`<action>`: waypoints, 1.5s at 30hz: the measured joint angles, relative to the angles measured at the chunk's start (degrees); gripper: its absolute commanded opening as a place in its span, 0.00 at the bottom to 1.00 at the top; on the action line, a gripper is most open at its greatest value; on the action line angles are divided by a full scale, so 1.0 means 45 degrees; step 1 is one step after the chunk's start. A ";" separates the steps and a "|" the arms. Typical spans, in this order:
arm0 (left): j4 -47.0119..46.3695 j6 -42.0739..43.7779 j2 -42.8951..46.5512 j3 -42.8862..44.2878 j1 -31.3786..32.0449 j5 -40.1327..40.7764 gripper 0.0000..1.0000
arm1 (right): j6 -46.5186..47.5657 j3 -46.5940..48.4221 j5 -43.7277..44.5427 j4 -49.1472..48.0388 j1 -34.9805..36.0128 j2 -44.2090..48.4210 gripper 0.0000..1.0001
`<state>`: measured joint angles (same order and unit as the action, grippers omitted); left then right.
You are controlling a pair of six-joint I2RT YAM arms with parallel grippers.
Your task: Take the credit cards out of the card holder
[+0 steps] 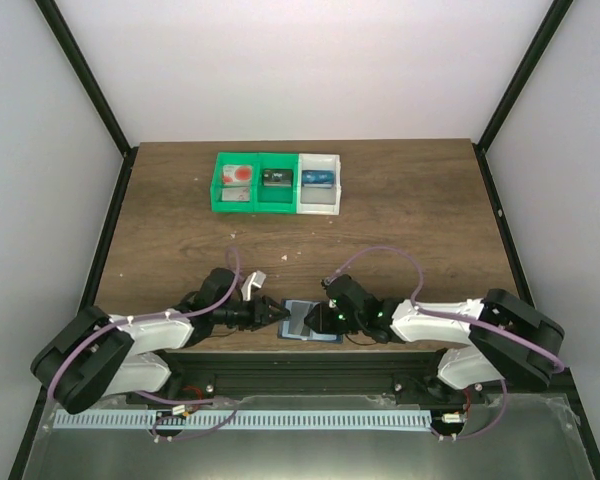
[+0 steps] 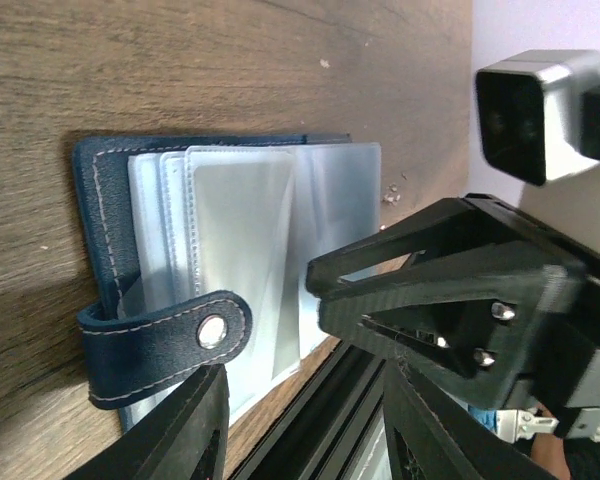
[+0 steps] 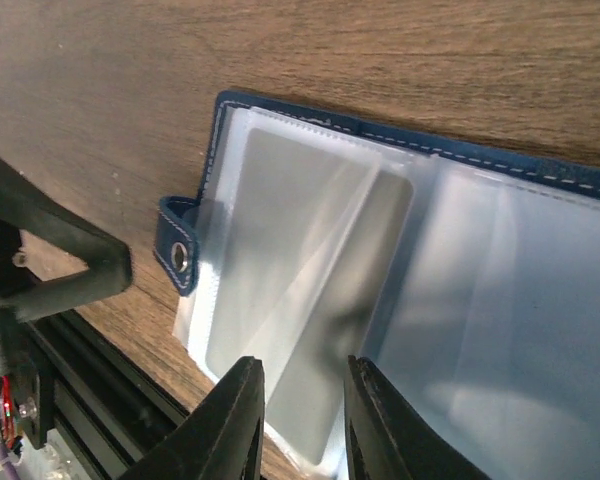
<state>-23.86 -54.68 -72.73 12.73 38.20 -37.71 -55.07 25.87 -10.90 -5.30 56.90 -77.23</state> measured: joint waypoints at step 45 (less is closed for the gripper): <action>-0.0772 -0.0855 -0.0185 0.0005 0.0996 0.0316 0.47 | 0.0131 -0.0539 0.0651 -0.0563 0.0068 -0.0471 0.02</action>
<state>-27.33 -58.52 -73.56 12.75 42.68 -36.29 -54.48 23.44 -7.97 -7.84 57.21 -79.35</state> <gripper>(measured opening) 0.465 0.022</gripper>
